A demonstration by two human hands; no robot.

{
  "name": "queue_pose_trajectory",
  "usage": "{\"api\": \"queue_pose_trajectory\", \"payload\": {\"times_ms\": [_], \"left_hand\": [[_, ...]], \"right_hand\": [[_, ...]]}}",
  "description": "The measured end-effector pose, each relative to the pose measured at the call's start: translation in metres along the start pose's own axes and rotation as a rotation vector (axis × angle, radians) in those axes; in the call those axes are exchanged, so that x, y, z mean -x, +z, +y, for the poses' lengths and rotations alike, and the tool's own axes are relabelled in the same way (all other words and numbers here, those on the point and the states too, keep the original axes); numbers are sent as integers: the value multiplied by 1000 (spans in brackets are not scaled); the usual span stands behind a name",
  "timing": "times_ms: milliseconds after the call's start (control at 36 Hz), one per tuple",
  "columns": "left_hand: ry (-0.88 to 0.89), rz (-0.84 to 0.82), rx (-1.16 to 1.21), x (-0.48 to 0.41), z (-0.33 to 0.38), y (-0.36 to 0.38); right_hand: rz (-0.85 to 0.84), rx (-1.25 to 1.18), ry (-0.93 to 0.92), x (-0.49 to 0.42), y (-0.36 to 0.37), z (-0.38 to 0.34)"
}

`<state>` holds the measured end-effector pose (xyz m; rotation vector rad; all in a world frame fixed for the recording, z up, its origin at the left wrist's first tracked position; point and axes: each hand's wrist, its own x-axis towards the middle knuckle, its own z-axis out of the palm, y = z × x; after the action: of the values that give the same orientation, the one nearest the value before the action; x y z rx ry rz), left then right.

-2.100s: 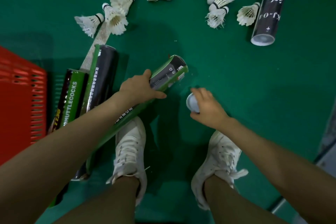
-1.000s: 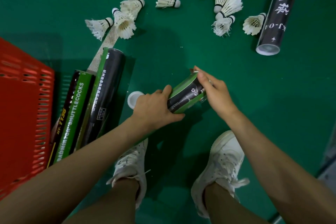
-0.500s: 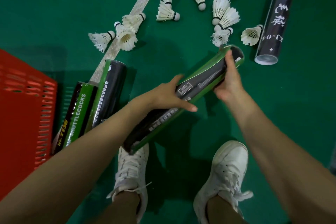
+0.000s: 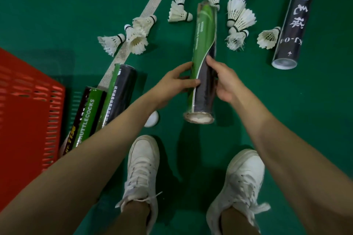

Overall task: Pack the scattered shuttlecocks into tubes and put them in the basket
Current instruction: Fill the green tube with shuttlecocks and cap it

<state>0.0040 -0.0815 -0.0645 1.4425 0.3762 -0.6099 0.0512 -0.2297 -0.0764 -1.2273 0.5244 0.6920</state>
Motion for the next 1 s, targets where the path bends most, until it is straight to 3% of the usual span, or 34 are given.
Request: {"api": "queue_pose_trajectory", "payload": {"times_ms": [167, 333, 528, 667, 806, 1000], "left_hand": [[-97, -101, 235, 34, -26, 7], [-3, -135, 417, 48, -26, -4], [147, -63, 154, 57, -12, 0], [276, -46, -26, 65, 3, 3], [290, 39, 166, 62, 5, 14], [274, 22, 335, 60, 0, 20]], "right_hand": [[36, -12, -24, 0, 8, -10], [76, -104, 2, 0, 13, -20], [28, -74, -25, 14, 15, -22], [8, -219, -4, 22, 15, -24], [6, -224, -63, 24, 24, -23], [43, -211, -96, 23, 30, -21]]}}
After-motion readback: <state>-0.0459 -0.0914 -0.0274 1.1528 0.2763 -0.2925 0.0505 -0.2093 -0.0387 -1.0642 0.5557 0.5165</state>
